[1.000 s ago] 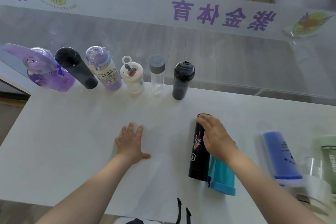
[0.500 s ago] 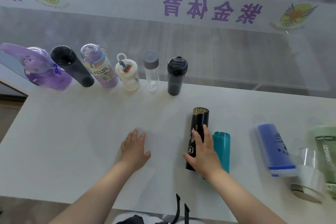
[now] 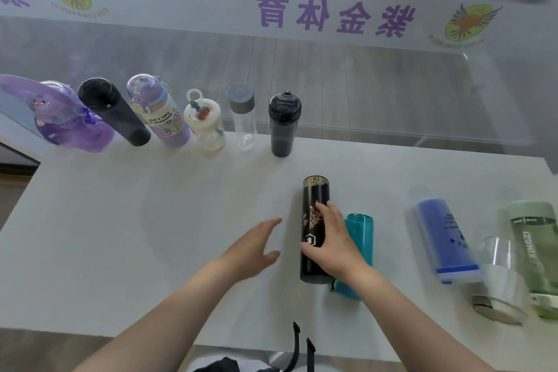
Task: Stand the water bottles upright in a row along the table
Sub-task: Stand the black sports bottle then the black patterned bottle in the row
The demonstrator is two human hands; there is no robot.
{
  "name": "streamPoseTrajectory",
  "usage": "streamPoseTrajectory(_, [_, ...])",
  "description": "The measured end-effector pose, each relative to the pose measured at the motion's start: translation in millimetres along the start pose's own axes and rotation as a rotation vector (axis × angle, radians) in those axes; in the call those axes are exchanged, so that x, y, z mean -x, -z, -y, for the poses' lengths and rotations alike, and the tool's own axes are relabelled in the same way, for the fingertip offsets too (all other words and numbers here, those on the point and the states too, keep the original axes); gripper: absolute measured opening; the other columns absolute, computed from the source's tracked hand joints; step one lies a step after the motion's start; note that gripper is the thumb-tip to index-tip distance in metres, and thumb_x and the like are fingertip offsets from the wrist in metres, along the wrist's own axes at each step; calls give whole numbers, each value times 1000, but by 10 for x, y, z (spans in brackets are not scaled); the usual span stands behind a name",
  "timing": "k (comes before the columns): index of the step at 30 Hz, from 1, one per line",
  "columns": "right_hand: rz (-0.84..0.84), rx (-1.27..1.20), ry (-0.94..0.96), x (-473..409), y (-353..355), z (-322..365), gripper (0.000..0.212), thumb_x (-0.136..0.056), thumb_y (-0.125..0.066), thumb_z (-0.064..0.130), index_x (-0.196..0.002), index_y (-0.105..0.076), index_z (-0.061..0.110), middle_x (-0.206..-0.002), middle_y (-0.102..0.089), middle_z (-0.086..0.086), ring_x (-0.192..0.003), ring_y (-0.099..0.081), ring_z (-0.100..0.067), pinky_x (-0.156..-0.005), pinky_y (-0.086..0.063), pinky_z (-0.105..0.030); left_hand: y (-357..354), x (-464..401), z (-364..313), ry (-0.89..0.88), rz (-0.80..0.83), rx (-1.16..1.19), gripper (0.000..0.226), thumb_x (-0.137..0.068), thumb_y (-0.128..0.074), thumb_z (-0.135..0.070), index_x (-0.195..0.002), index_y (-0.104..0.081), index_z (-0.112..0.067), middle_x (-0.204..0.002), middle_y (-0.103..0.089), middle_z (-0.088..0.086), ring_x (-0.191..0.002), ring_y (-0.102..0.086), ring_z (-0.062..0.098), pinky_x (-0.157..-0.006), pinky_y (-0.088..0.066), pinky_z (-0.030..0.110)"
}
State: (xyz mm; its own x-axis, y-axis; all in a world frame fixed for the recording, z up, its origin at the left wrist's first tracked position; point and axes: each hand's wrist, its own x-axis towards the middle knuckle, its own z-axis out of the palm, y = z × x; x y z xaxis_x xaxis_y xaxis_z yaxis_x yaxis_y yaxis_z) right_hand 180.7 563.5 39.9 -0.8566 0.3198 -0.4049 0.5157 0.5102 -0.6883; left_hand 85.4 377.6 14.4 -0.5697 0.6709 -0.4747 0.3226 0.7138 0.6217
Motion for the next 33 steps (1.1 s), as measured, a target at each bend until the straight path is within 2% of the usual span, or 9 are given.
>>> streamPoseTrajectory(4, [-50, -175, -44, -10, 91, 113, 80, -76, -74, 29, -145, -32, 24, -147, -31, 3, -134, -35, -14, -107, -29, -24, -89, -23, -241, -169, 5, 58, 96, -82, -70, -26, -152, -5, -39, -160, -10, -12, -144, -21, 7, -115, -26, 25])
streamPoseTrajectory(7, [-34, -343, -135, -18, 169, 160, 83, -66, -76, 42, -139, -39, 28, -134, -47, 2, -119, -52, -14, -102, -44, -31, -139, -51, -296, -241, -57, 54, 102, -78, -75, -24, -148, -6, -48, -160, -2, -19, -146, -16, 7, -116, -28, 29])
streamPoseTrajectory(12, [25, -661, -246, 51, 356, 288, 47, -88, -65, 31, -131, -50, 23, -120, -60, 0, -104, -63, -13, -85, -58, -36, -103, -72, -348, -338, -163, 94, 100, -73, -80, -25, -148, -17, -42, -158, -16, -17, -144, -25, 8, -115, -32, 33])
streamPoseTrajectory(16, [53, -849, -224, 127, 536, 358, 24, -95, -56, 35, -113, -62, 21, -120, -63, -2, -114, -56, -16, -73, -55, -27, -22, -85, -411, -356, -293, 132, 92, -69, -82, -32, -145, -31, -23, -151, -36, -5, -137, -39, 13, -111, -37, 34])
streamPoseTrajectory(20, [16, -738, -99, 187, 622, 474, 24, -96, -53, 40, -111, -61, 23, -114, -64, 4, -111, -59, -12, -87, -54, -29, 82, -116, -534, -230, -392, 141, 81, -66, -79, -52, -134, -45, -25, -130, -57, -8, -115, -57, 15, -94, -49, 35])
streamPoseTrajectory(23, [-25, -547, 71, 241, 619, 544, 39, -87, -62, 48, -120, -53, 30, -119, -62, 12, -114, -57, -2, -94, -49, -24, 147, -151, -648, -153, -416, 183, 74, -64, -61, -72, -127, -51, -33, -115, -63, -15, -103, -60, 7, -86, -52, 29])
streamPoseTrajectory(26, [-44, -406, 136, 270, 570, 584, 55, -80, -72, 45, -125, -43, 36, -123, -54, 23, -117, -47, 9, -85, -42, -9, 210, -168, -722, -66, -377, 141, 58, -67, -53, -66, -119, -52, -41, -108, -63, -19, -98, -59, 5, -84, -51, 30])
streamPoseTrajectory(29, [-161, -360, 145, 237, 493, 550, 62, -70, -74, 52, -122, -43, 38, -121, -51, 17, -117, -48, 2, -91, -46, -20, 189, -143, -729, -77, -347, 127, 52, -76, -64, -50, -124, -48, -37, -114, -58, -14, -101, -56, 8, -87, -49, 31])
streamPoseTrajectory(33, [-204, -339, 166, 206, 514, 495, 56, -80, -73, 35, -128, -44, 35, -124, -46, 9, -117, -48, -4, -96, -48, -25, 133, -87, -665, -124, -299, 194, 63, -82, -68, -41, -137, -37, -37, -124, -50, -11, -106, -54, 6, -94, -48, 28])
